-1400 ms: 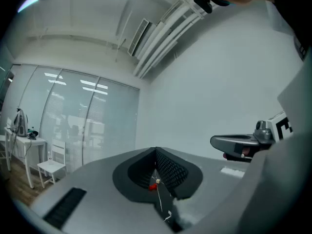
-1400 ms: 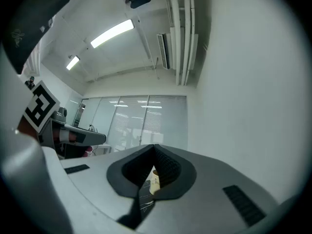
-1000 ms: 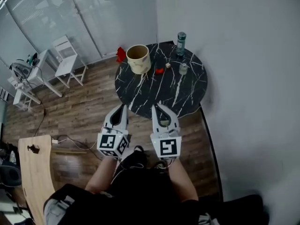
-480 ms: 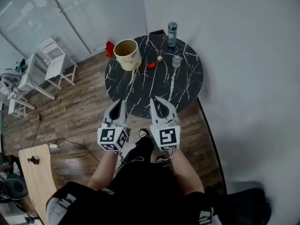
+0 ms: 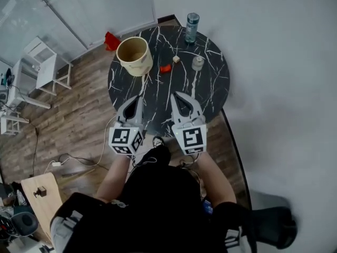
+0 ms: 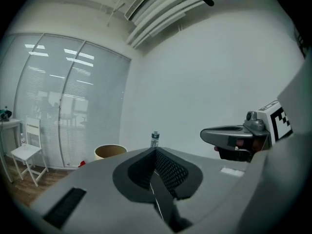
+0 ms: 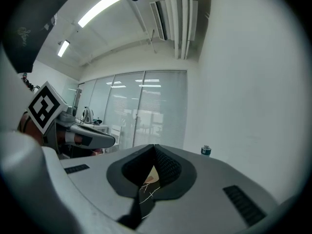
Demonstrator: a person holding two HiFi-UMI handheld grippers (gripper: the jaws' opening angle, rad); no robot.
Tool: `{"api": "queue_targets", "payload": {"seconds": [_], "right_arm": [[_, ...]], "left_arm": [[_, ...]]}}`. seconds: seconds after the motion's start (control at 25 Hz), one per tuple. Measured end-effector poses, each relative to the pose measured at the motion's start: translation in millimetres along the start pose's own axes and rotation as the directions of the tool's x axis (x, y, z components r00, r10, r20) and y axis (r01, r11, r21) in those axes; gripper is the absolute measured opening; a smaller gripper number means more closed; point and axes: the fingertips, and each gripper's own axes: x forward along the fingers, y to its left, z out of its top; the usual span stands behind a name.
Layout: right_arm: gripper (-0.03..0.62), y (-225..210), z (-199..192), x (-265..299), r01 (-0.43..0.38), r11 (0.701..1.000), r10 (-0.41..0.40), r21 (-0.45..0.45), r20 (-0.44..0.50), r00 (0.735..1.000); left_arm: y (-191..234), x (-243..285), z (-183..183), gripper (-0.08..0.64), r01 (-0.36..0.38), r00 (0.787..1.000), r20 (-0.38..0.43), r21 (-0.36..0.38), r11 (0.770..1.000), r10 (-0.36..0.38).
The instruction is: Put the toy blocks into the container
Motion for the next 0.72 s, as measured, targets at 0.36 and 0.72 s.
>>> {"api": "queue_targets", "payload": {"seconds": [0.36, 0.72], "right_arm": [[-0.003, -12.0, -27.3, 82.7, -0.02, 1.0, 0.021, 0.005, -0.137, 0.99], [-0.003, -46.5, -76.5, 132.0, -0.081, 0.997, 0.078, 0.002, -0.273, 0.959]], "left_arm": [[50.1, 61.5, -23.0, 0.0, 0.066, 0.992, -0.103, -0.03, 0.997, -0.069], [67.7, 104.1, -61.5, 0.0, 0.036, 0.979, -0.2, -0.076, 0.996, -0.05]]}}
